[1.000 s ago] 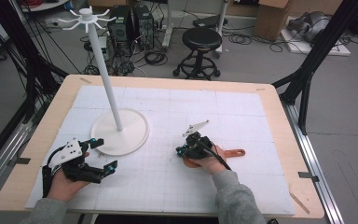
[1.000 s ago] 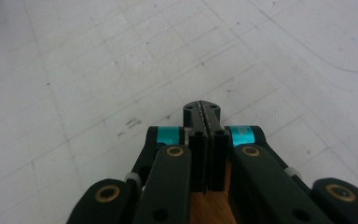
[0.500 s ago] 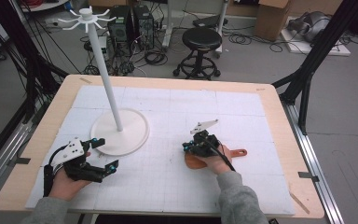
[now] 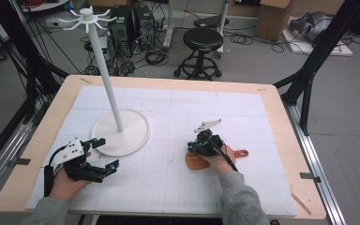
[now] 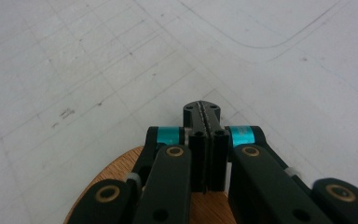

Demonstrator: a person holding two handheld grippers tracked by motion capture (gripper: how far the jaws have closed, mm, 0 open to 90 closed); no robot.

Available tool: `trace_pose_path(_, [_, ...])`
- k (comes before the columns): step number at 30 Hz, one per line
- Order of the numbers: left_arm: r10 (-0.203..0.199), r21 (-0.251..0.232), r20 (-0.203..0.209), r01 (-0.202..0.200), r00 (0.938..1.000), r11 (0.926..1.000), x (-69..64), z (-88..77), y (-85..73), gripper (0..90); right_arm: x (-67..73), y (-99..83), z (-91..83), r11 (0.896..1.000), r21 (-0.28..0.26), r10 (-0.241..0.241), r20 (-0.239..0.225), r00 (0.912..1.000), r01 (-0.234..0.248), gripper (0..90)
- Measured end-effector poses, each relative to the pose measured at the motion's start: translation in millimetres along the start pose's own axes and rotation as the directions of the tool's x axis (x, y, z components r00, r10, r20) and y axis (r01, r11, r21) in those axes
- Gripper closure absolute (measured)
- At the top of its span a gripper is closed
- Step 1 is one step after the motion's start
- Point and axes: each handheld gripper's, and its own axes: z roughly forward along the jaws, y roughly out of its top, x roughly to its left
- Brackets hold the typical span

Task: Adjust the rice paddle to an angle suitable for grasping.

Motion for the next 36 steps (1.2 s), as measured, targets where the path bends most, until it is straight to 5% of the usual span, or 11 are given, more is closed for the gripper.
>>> trace_pose_path(8, [0.006, 0.018, 0.0, -0.006, 1.0, 0.9998, -2.0, -1.4, -0.2, 1.8, 8.9, -15.7, -12.3, 1.0, -0.008, -0.022, 0.016, 0.9996, 0.022, 89.8])
trace_pose_path(18, [0.014, 0.029, -0.001, -0.014, 0.9999, 0.9995, -2.8, -1.1, -0.5, 1.8, 17.2, -42.6, -31.5, 0.999, -0.036, -0.006, -0.048, 0.9988, 0.004, 89.8])
trace_pose_path(28, [0.014, 0.018, -0.001, -0.014, 0.9999, 0.9997, -2.9, -1.9, 0.1, 1.8, 30.7, -61.1, -48.6, 0.996, -0.029, -0.084, -0.057, 0.9948, 0.083, 89.8])
trace_pose_path(36, [0.018, 0.016, 0.0, -0.018, 0.9998, 0.9997, -3.4, -1.4, 0.3, 1.8, 34.0, -75.3, -60.3, 0.996, -0.035, -0.08, -0.077, 0.9938, 0.077, 89.8])
